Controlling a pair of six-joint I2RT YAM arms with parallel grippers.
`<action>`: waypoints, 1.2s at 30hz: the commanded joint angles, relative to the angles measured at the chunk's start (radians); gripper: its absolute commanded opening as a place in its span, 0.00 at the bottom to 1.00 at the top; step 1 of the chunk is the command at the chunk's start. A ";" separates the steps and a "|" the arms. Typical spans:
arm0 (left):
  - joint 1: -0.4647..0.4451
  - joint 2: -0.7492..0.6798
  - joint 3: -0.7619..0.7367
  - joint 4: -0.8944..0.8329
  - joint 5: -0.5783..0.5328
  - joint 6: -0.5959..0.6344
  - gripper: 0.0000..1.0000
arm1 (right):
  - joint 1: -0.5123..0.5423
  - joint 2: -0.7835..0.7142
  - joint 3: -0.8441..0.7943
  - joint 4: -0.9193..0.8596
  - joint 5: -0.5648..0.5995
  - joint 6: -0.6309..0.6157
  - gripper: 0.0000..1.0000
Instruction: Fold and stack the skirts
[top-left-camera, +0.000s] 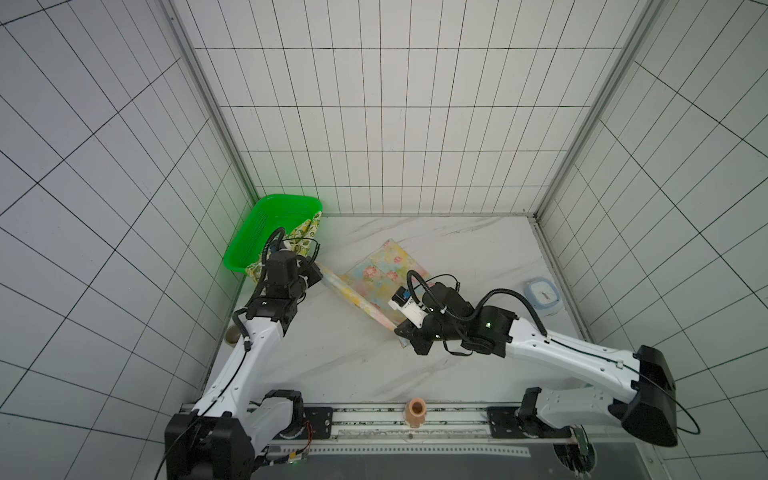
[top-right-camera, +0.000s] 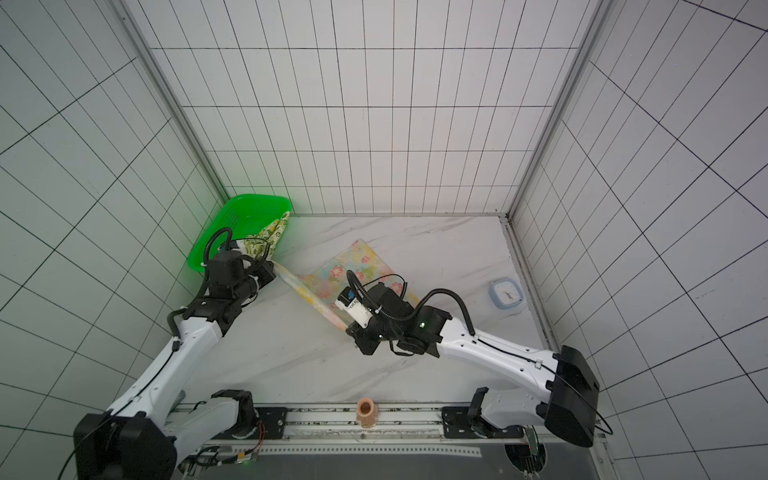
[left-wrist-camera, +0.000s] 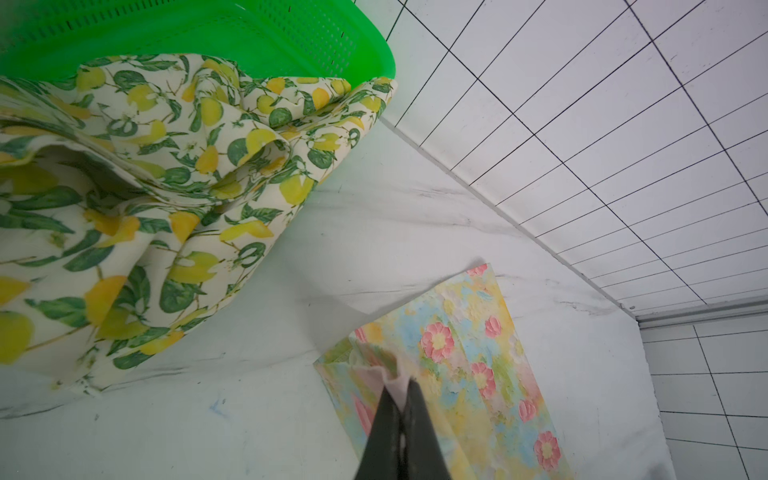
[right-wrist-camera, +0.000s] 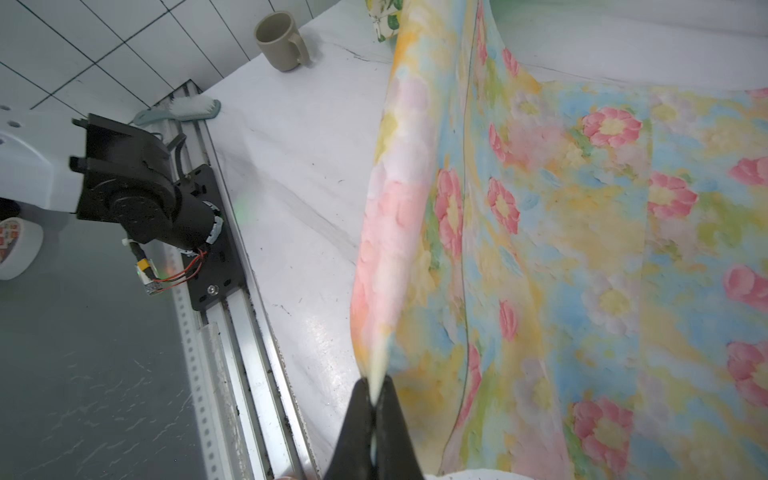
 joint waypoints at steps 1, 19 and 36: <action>0.017 -0.033 -0.005 -0.019 -0.049 0.023 0.00 | 0.028 0.003 0.026 0.029 -0.071 0.022 0.00; -0.113 0.164 0.098 0.087 -0.039 -0.011 0.00 | -0.032 -0.077 -0.223 0.216 -0.150 0.189 0.00; -0.343 0.546 0.338 0.194 -0.147 -0.018 0.00 | -0.322 -0.188 -0.448 0.223 -0.240 0.279 0.00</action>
